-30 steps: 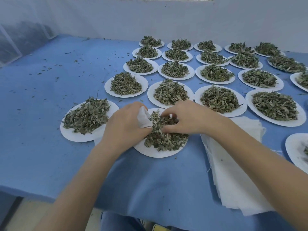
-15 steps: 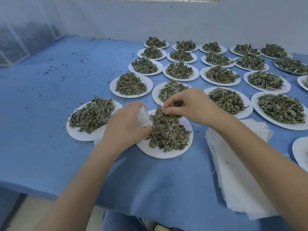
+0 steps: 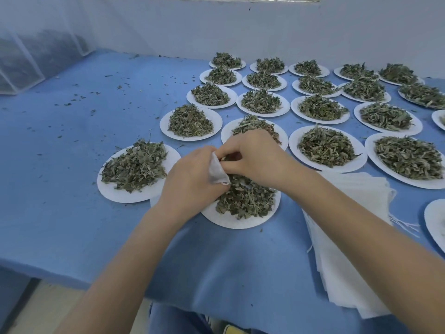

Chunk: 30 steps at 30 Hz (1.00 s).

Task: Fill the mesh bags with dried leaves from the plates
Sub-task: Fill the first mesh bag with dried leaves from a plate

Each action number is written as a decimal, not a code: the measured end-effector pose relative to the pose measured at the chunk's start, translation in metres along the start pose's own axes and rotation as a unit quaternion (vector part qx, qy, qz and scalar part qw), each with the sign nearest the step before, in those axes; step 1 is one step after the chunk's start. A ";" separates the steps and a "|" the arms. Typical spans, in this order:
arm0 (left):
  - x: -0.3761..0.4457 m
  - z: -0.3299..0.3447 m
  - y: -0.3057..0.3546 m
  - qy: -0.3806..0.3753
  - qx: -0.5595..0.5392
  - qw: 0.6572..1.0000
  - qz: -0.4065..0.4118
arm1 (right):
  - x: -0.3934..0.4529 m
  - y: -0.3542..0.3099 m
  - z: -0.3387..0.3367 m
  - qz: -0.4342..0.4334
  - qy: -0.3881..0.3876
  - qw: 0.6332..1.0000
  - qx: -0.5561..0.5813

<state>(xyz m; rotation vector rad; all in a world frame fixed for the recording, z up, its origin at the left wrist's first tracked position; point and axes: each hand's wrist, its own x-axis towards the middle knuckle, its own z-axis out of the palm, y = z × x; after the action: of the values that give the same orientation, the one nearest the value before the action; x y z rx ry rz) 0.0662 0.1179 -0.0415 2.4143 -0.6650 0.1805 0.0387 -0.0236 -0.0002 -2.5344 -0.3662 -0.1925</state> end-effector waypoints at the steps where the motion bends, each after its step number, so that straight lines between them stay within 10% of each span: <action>1: 0.000 0.000 0.000 -0.001 -0.003 1.000 0.001 | -0.001 -0.001 -0.001 -0.003 -0.023 1.000 -0.001; 6: 0.001 -0.005 0.001 0.009 -0.011 1.000 0.013 | -0.010 -0.001 -0.015 -0.016 -0.156 0.986 0.050; 13: 0.000 -0.006 -0.003 0.020 -0.057 0.998 -0.022 | -0.015 0.010 -0.008 0.047 0.021 0.977 0.207; 20: -0.001 -0.002 0.005 0.033 -0.038 0.998 0.041 | -0.014 0.010 -0.001 0.052 0.085 0.989 0.111; 30: 0.004 0.000 0.000 0.028 0.000 0.999 0.031 | -0.023 0.011 -0.016 0.004 -0.127 0.984 0.126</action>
<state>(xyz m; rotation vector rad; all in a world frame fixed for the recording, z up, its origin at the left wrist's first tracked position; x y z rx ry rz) 0.0691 0.1162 -0.0405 2.3800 -0.7152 0.2732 0.0194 -0.0462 0.0031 -2.3120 -0.4496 0.1721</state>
